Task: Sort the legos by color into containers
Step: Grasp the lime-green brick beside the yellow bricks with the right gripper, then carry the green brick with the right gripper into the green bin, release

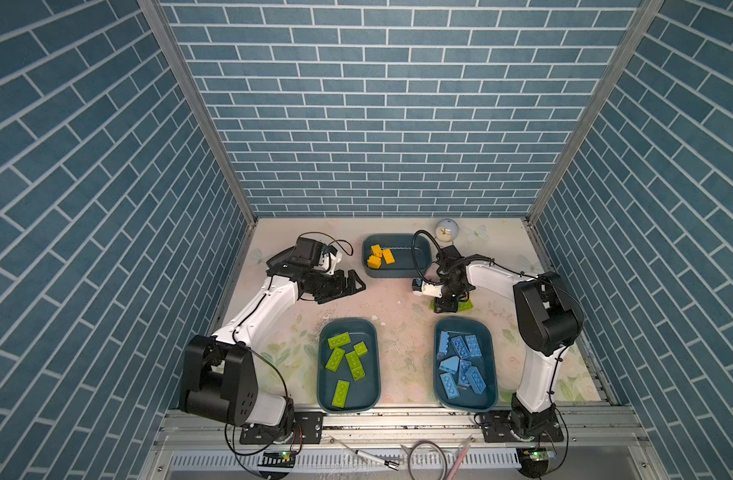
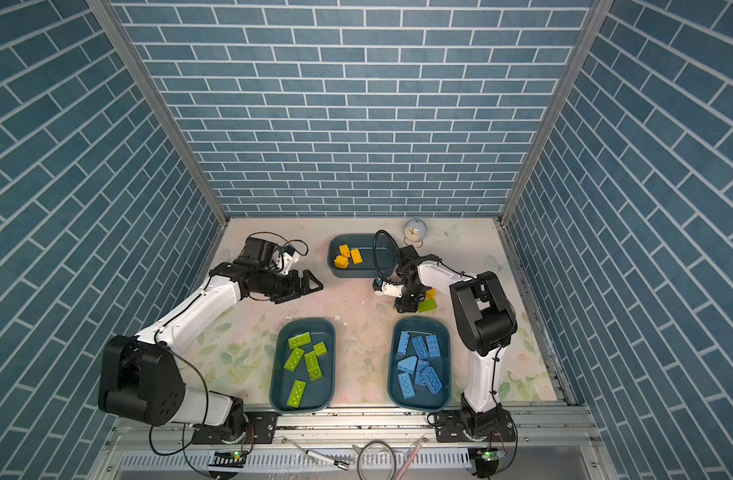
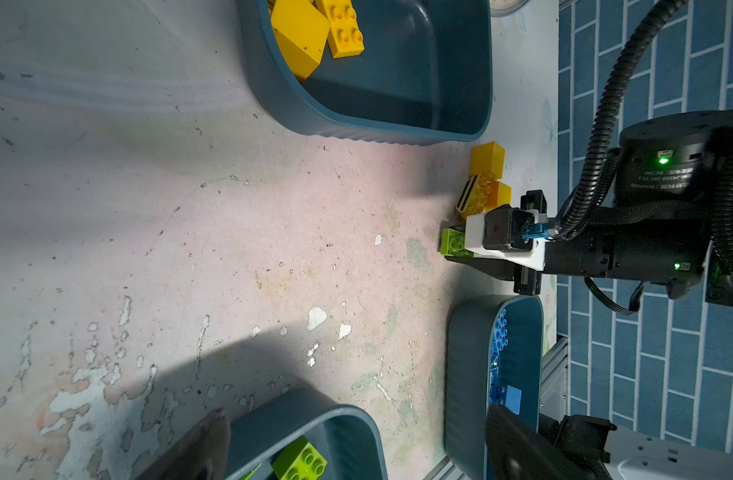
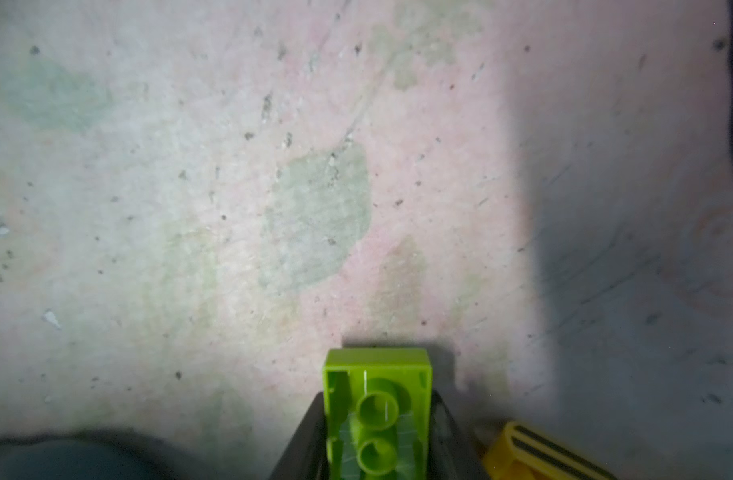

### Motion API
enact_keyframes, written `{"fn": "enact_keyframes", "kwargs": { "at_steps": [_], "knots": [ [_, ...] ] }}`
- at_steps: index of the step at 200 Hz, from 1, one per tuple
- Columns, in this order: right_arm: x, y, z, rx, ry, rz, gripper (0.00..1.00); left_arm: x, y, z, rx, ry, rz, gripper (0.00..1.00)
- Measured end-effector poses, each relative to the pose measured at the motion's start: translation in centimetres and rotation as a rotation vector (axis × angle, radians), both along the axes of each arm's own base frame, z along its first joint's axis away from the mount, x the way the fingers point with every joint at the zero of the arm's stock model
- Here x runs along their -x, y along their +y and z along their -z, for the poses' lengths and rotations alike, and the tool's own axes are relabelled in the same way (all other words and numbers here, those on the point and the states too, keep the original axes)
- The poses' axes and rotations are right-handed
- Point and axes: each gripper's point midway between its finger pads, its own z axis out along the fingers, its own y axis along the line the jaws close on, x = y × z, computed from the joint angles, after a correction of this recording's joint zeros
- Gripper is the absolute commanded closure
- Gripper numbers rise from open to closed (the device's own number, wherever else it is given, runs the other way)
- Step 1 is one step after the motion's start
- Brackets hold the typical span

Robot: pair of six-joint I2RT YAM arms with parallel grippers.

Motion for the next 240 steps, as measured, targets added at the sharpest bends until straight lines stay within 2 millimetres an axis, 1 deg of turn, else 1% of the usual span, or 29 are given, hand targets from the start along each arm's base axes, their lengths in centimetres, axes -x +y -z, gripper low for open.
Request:
{"fn": "enact_keyframes", "kwargs": {
  "at_steps": [24,38,57,78,92,106,121,132,154,163,181,197,213,229,240],
  "knots": [
    [0.2,0.3,-0.2,-0.002,0.0,-0.002,0.75,0.0,0.0,0.2,-0.004,0.004,0.005,0.02],
    [0.3,0.9,-0.9,-0.021,0.001,0.0,0.75,0.0,0.1,0.2,-0.012,0.005,0.01,0.02],
    [0.4,2.4,-3.2,-0.079,-0.029,-0.001,0.75,-0.1,0.2,0.1,-0.023,0.0,0.016,0.03],
    [1.4,5.1,-6.8,-0.172,-0.073,-0.024,0.76,-0.1,0.2,0.1,-0.031,-0.003,0.018,0.03],
    [2.9,7.1,-9.2,-0.235,-0.093,-0.06,0.76,-0.1,0.3,0.2,-0.038,0.001,0.017,0.02],
    [5.1,9.6,-11.2,-0.296,-0.098,-0.11,0.76,-0.1,0.4,0.4,-0.045,0.004,0.014,0.02],
    [7.8,12.3,-12.5,-0.347,-0.093,-0.171,0.76,-0.2,0.5,0.5,-0.052,0.006,0.011,0.02],
    [9.9,14.1,-13.1,-0.378,-0.082,-0.215,0.76,-0.4,0.6,0.6,-0.056,0.006,0.008,0.02],
    [14.1,17.4,-13.2,-0.425,-0.047,-0.296,0.75,-0.8,0.8,0.6,-0.066,0.002,0.001,0.02],
    [15.9,18.4,-12.9,-0.437,-0.029,-0.324,0.75,-0.9,0.9,0.6,-0.068,0.002,-0.002,0.02],
    [18.8,20.3,-12.4,-0.465,0.005,-0.372,0.75,-1.2,0.9,0.8,-0.071,0.007,-0.005,0.02],
    [20.8,22.0,-11.9,-0.491,0.021,-0.408,0.74,-1.2,0.9,1.2,-0.073,0.017,-0.005,0.02],
    [22.3,23.7,-11.0,-0.511,0.041,-0.437,0.74,-1.3,0.9,1.4,-0.074,0.023,-0.005,0.02],
    [23.8,25.1,-9.4,-0.514,0.063,-0.471,0.73,-1.4,0.9,1.5,-0.074,0.025,-0.004,0.02],
    [24.5,25.9,-8.2,-0.51,0.078,-0.483,0.71,-1.4,0.8,1.6,-0.072,0.026,-0.003,0.03]
  ]
}}
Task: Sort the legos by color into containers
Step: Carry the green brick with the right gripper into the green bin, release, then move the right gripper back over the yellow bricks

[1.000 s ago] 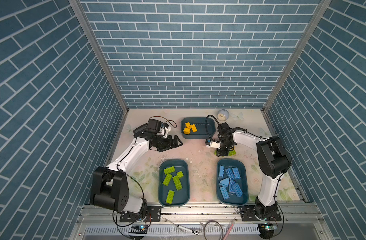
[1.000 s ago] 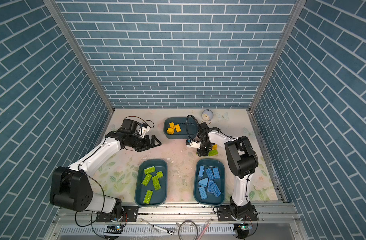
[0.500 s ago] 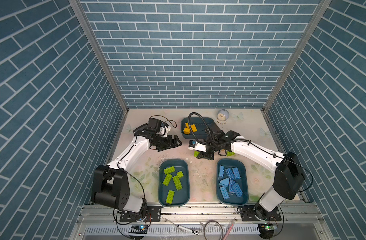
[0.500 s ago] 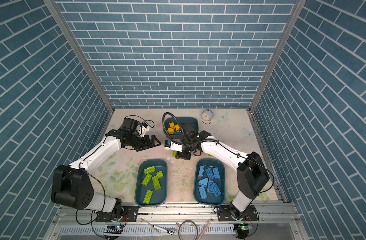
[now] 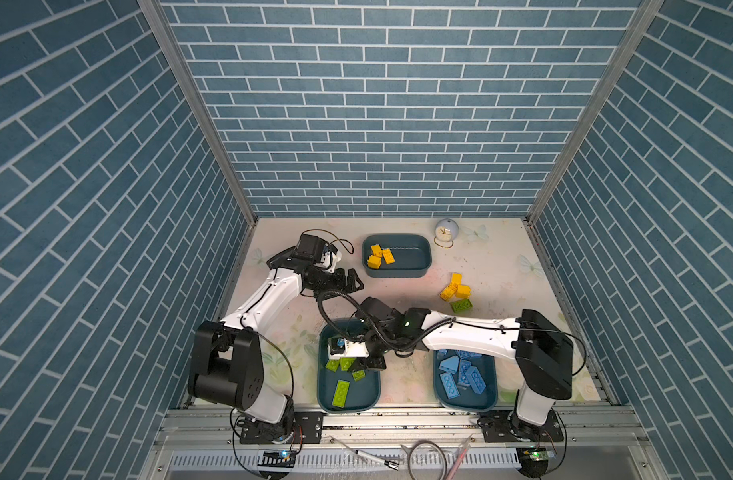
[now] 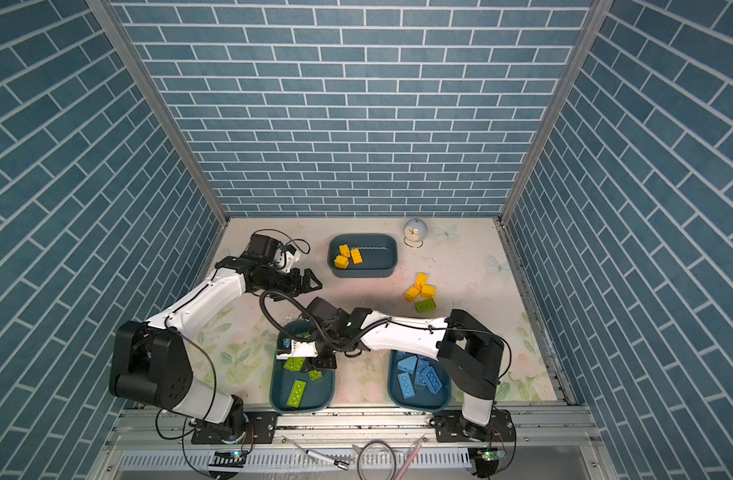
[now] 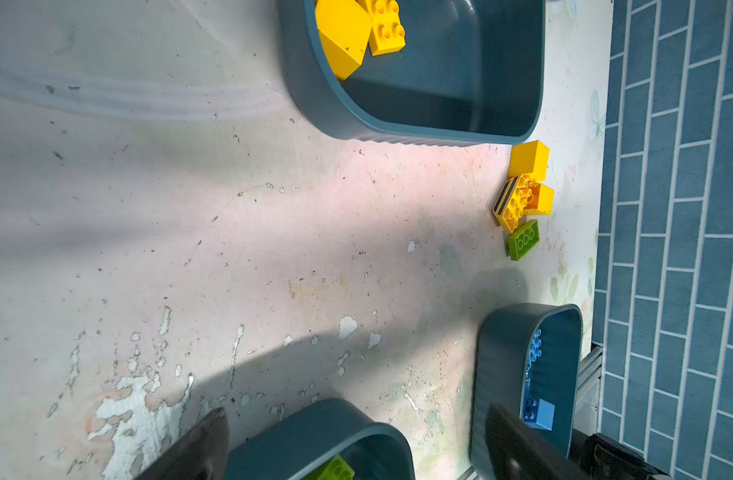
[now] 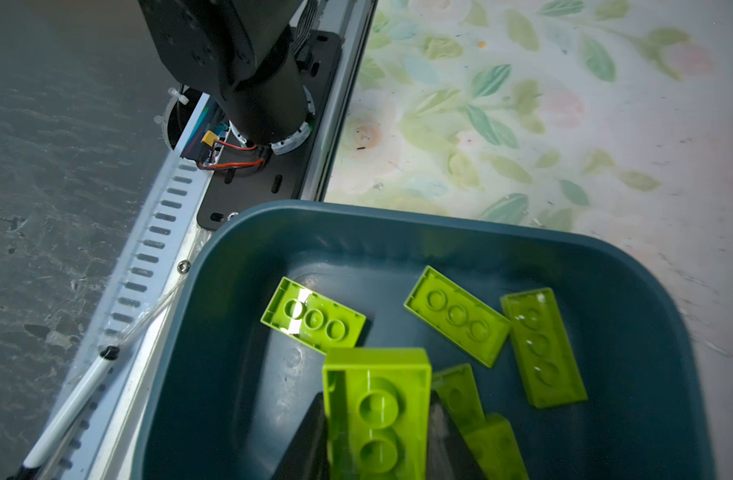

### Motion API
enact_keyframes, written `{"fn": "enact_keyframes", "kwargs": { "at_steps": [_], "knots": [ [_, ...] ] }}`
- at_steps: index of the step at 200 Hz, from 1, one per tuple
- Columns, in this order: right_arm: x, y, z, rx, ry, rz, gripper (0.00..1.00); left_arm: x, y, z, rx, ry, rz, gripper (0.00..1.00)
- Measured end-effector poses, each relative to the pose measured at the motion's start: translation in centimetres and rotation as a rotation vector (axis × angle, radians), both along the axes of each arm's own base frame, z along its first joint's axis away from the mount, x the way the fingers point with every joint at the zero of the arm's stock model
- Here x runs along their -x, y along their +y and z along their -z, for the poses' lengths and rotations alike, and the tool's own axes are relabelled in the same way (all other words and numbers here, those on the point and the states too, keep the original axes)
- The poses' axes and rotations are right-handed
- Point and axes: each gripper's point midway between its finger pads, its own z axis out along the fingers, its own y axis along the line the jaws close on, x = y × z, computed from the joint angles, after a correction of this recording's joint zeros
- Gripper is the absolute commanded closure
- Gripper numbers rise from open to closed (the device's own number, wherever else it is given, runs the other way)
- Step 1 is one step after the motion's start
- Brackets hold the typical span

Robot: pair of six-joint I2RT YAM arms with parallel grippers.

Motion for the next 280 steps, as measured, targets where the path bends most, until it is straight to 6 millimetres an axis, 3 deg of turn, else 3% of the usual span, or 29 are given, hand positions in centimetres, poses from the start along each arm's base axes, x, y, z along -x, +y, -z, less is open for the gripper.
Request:
{"fn": "enact_keyframes", "kwargs": {
  "at_steps": [24,42,77,98,127,155,207,253,280],
  "knots": [
    [0.9,1.5,2.0,0.016,0.013,-0.022,0.59,0.0,-0.1,0.2,0.006,0.009,0.002,0.02],
    [0.7,2.1,2.4,0.017,0.009,-0.016,0.49,-0.1,-0.3,0.1,0.014,0.01,0.006,0.02],
    [-0.6,2.4,1.5,-0.004,-0.026,0.019,0.43,-0.1,-0.5,-0.1,0.027,0.008,0.012,0.03],
    [-2.0,1.3,-0.1,-0.021,-0.034,0.064,0.43,-0.1,-0.6,-0.2,0.033,0.01,0.015,0.03],
    [-5.1,-2.5,-3.9,-0.044,-0.05,0.169,0.43,-0.1,-0.7,-0.3,0.041,0.007,0.018,0.03],
    [-8.9,-7.8,-6.3,-0.035,-0.066,0.308,0.43,-0.1,-0.8,-0.3,0.044,0.008,0.02,0.02],
    [-15.8,-18.7,-4.4,0.161,-0.044,0.62,0.42,-0.1,-0.8,-0.3,0.045,0.009,0.019,0.03],
    [-19.4,-23.1,-3.0,0.262,0.01,0.876,0.42,-0.3,-0.8,-0.4,0.051,0.008,0.008,0.02],
    [-23.0,-26.0,-2.0,0.303,0.078,1.133,0.42,-0.3,-0.8,-0.4,0.052,0.011,0.005,0.02]
  ]
}}
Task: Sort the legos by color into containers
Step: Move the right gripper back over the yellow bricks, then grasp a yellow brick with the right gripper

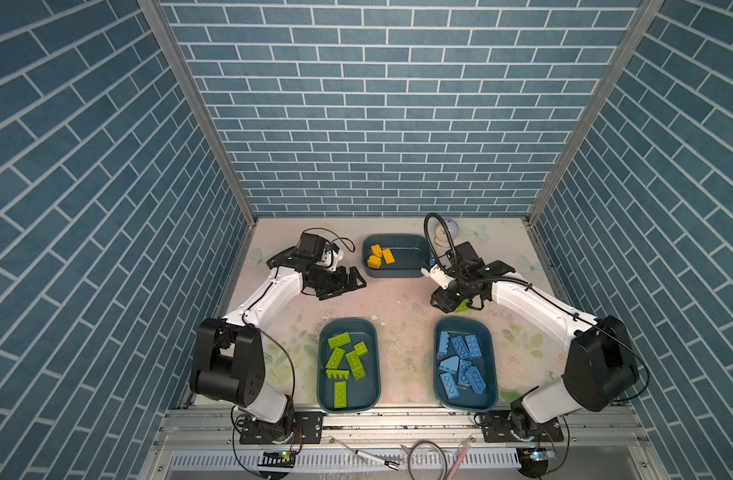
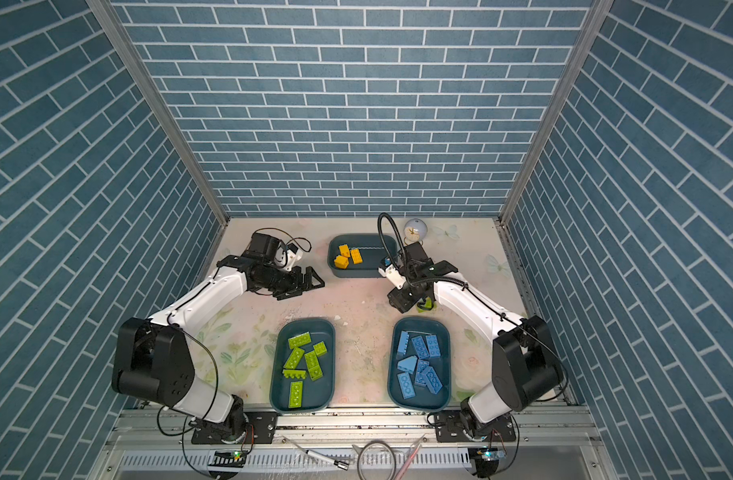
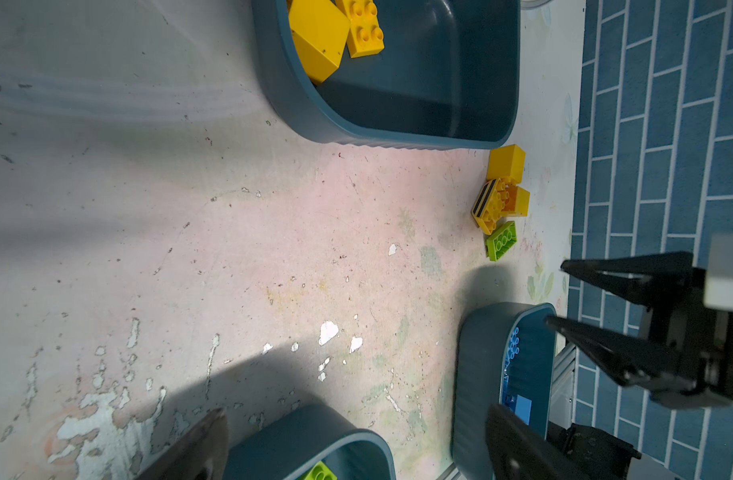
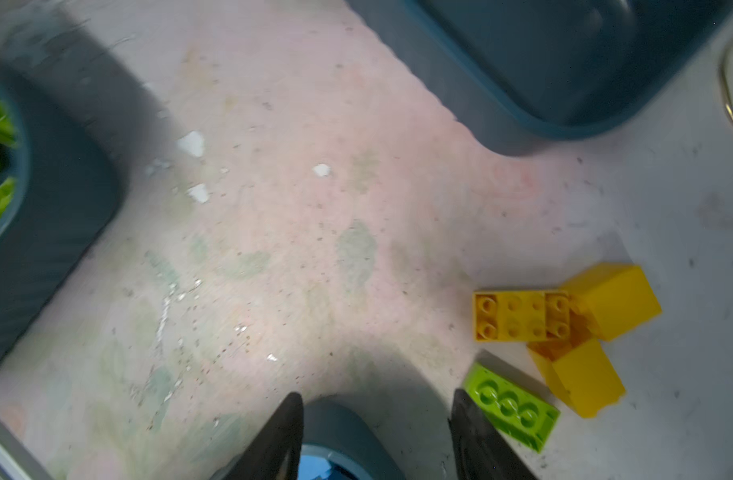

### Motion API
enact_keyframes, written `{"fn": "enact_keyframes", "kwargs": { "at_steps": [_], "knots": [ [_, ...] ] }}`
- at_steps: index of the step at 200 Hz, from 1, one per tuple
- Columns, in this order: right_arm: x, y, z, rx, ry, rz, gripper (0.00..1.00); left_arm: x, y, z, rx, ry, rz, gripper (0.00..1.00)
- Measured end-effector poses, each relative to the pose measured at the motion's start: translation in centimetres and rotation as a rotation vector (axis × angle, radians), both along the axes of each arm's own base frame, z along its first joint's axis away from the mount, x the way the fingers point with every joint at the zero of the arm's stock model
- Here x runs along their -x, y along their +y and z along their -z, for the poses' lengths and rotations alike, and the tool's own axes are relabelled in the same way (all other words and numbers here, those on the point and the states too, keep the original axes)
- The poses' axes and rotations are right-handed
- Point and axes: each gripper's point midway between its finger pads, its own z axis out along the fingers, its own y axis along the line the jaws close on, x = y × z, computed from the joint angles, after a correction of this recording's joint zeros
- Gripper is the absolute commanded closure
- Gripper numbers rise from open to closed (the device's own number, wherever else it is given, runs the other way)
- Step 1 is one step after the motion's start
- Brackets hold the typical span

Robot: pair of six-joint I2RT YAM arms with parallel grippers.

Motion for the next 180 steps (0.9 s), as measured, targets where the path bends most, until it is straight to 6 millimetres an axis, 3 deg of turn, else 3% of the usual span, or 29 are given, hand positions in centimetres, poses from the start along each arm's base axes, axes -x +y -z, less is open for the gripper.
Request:
{"fn": "enact_keyframes", "kwargs": {
  "at_steps": [29,55,121,180],
  "knots": [
    [-3.6,-3.8,1.3,0.02,0.021,0.318,0.42,0.0,0.0,0.4,-0.003,0.011,0.0,0.02],
    [-5.7,-5.8,2.6,0.042,0.025,0.511,0.4,-0.1,0.0,0.9,-0.006,0.027,-0.002,0.03],
    [-11.0,-6.9,5.7,0.009,0.029,0.759,0.39,-0.7,-0.1,0.8,-0.005,0.027,-0.003,0.03],
    [-13.2,-6.7,8.3,0.005,0.061,0.821,0.57,-0.7,-0.1,0.9,-0.006,0.03,-0.003,0.03]
  ]
}}
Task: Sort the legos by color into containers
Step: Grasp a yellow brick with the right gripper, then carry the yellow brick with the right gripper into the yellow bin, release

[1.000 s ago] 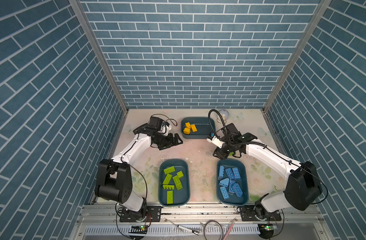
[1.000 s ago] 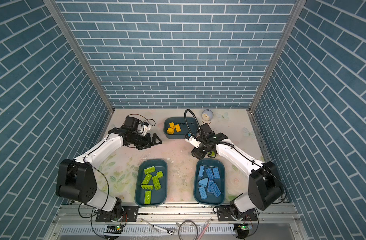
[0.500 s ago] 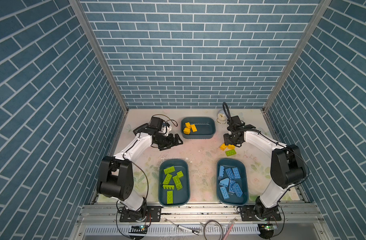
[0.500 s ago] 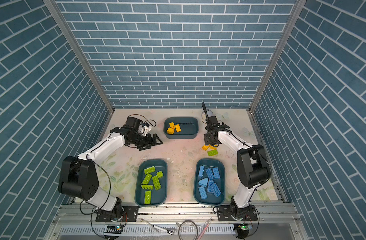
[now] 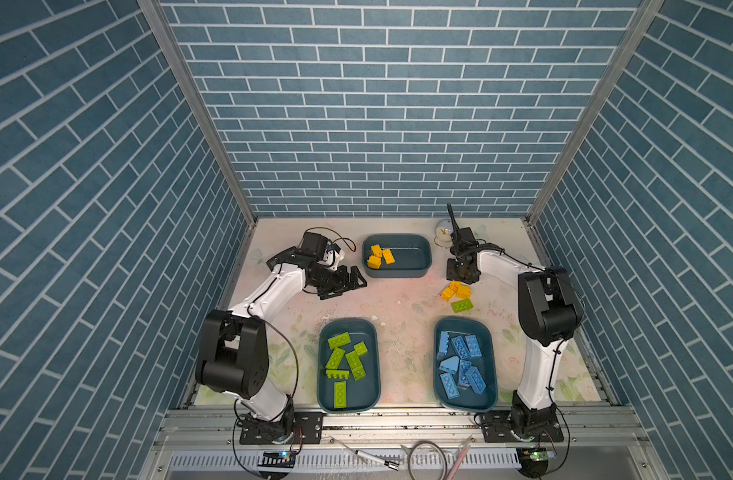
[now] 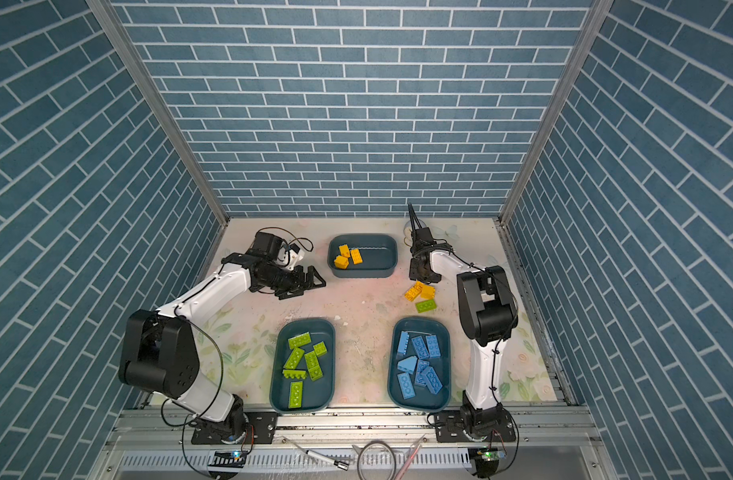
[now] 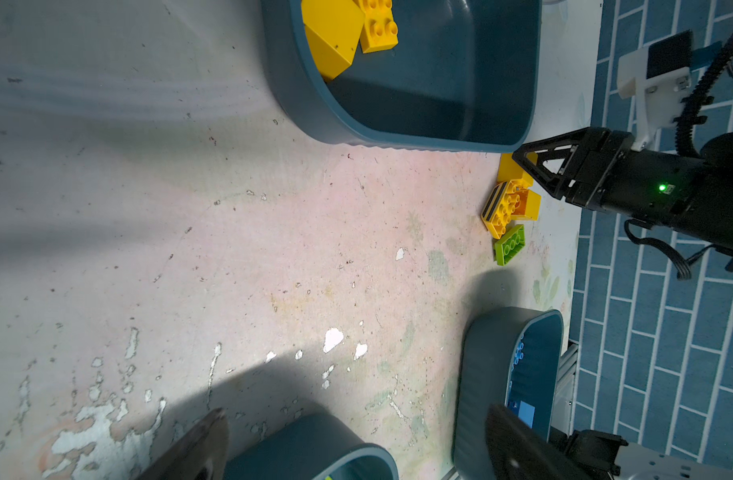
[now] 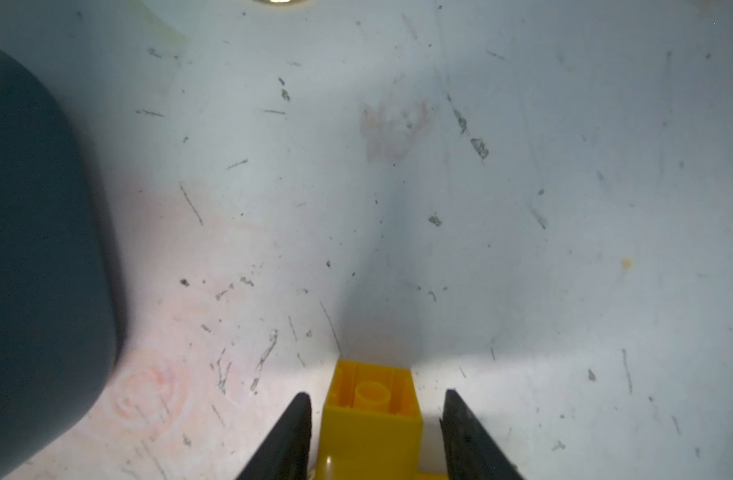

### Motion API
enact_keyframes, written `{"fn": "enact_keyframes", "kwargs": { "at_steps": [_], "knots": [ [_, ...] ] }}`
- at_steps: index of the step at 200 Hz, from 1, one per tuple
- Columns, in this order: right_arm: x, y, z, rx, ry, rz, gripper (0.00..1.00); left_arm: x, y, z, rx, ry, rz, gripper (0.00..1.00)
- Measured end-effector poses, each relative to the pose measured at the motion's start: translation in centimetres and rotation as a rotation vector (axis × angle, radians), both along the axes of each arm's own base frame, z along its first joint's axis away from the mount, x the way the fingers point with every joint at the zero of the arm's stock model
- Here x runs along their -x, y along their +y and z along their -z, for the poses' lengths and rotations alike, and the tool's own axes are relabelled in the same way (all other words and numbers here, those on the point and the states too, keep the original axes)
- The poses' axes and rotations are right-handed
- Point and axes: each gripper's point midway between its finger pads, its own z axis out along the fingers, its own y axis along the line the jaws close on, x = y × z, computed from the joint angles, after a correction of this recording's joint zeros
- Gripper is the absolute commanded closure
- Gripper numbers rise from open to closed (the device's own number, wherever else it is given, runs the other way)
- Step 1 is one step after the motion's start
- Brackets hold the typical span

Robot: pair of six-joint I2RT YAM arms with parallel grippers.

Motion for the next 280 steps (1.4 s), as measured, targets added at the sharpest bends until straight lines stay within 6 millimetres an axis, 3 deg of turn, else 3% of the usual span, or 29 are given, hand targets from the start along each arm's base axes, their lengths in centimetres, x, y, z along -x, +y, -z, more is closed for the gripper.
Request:
{"fn": "enact_keyframes", "kwargs": {
  "at_steps": [49,89,115,153,182,214,259,280],
  "knots": [
    [0.2,0.1,0.5,-0.002,0.017,0.0,0.76,0.0,0.0,0.0,0.0,0.0,0.001,0.02],
    [0.3,0.7,-0.4,-0.011,0.012,-0.034,0.77,0.0,0.0,0.1,-0.001,0.002,0.001,0.03],
    [-0.7,3.1,-4.1,-0.061,-0.063,-0.108,0.77,0.0,0.0,0.1,-0.001,0.002,0.001,0.02],
    [-1.6,9.2,-11.0,-0.174,-0.204,-0.25,0.76,0.0,0.0,0.0,0.0,0.001,0.0,0.03],
    [-2.2,13.5,-13.4,-0.232,-0.262,-0.331,0.76,-0.1,0.0,0.0,0.003,0.003,-0.005,0.03],
    [-4.1,16.9,-12.0,-0.247,-0.274,-0.37,0.71,-0.1,-0.1,-0.1,0.008,0.003,-0.01,0.02],
    [-7.2,18.5,-6.5,-0.217,-0.241,-0.359,0.63,0.0,0.0,-1.0,0.015,-0.018,-0.014,0.03],
    [-8.3,19.3,-5.1,-0.221,-0.238,-0.359,0.55,0.2,0.0,-1.1,0.016,-0.022,-0.015,0.02]
  ]
}}
